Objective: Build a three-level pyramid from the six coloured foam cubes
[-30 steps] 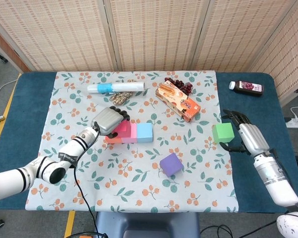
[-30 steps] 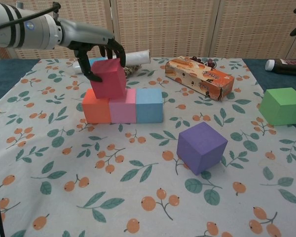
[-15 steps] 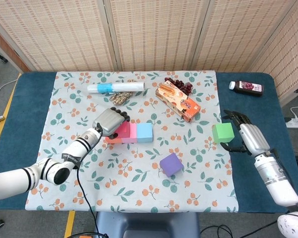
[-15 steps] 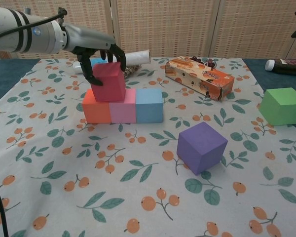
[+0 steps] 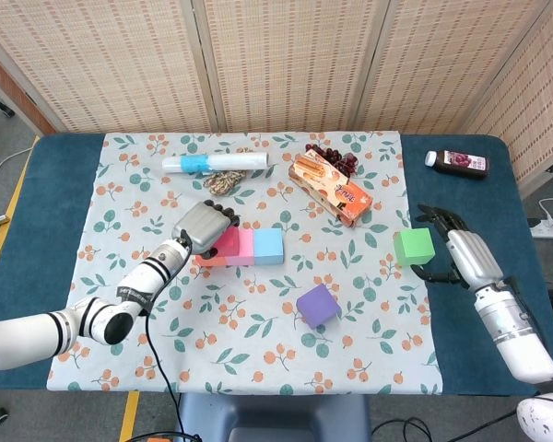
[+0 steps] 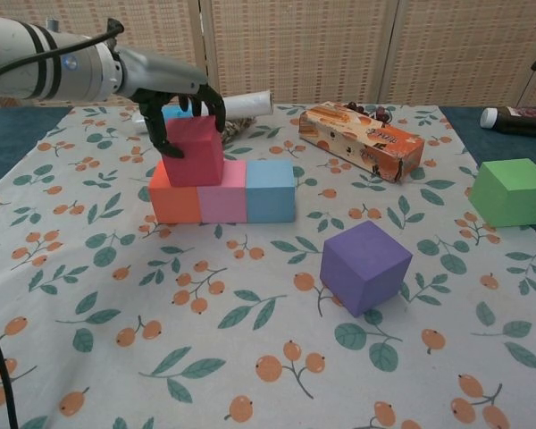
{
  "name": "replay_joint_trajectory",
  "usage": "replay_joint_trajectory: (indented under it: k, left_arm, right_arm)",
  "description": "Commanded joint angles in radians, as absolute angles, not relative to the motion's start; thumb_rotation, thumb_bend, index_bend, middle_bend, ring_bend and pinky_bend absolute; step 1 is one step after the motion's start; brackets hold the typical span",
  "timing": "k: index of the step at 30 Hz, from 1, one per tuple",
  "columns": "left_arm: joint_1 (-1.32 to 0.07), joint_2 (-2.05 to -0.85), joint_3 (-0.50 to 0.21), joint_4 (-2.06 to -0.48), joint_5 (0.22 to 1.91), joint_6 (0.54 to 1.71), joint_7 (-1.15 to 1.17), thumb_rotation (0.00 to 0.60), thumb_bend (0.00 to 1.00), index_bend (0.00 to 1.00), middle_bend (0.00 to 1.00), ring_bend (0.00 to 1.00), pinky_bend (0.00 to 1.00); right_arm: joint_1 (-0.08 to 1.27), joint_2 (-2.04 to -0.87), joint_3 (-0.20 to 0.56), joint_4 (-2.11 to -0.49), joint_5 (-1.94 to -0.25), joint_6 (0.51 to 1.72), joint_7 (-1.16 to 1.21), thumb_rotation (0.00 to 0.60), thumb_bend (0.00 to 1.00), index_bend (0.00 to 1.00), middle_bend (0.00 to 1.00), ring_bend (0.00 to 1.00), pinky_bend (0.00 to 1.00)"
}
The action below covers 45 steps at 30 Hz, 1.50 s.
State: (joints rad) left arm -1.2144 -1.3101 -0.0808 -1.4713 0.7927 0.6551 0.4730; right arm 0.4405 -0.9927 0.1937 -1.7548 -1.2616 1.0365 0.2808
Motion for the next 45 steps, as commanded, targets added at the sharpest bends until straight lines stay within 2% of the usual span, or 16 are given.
replay_joint_trajectory:
  k: [1, 17, 29, 45]
  left_arm:
    - [-1.219, -1.311, -0.075, -1.472, 0.785, 0.662, 0.483, 0.600, 0.31, 0.27, 0.19, 0.23, 0.23]
    - [-1.231, -1.317, -0.055, -1.473, 0.753, 0.666, 0.497, 0.600, 0.30, 0.26, 0.17, 0.23, 0.23]
    - [-1.240, -1.316, -0.047, -1.479, 0.747, 0.671, 0.505, 0.600, 0.30, 0.22, 0.11, 0.22, 0.22]
    - [-1.241, -1.300, -0.037, -1.510, 0.753, 0.691, 0.516, 0.600, 0.31, 0.21, 0.06, 0.18, 0.23]
  right_arm:
    - [0.441, -0.992, 0.194, -1.754, -1.263, 1.036, 0.281, 0.600, 0.18, 0.00, 0.18, 0.00, 0.00]
    - [0.437, -0.989, 0.196, -1.754, -1.264, 1.038, 0.287, 0.600, 0.18, 0.00, 0.18, 0.00, 0.00]
    - [0.435, -0.990, 0.198, -1.751, -1.264, 1.039, 0.294, 0.600, 0.18, 0.00, 0.18, 0.00, 0.00]
    - [0.430, -0.990, 0.197, -1.751, -1.269, 1.042, 0.304, 0.600, 0.18, 0.00, 0.18, 0.00, 0.00]
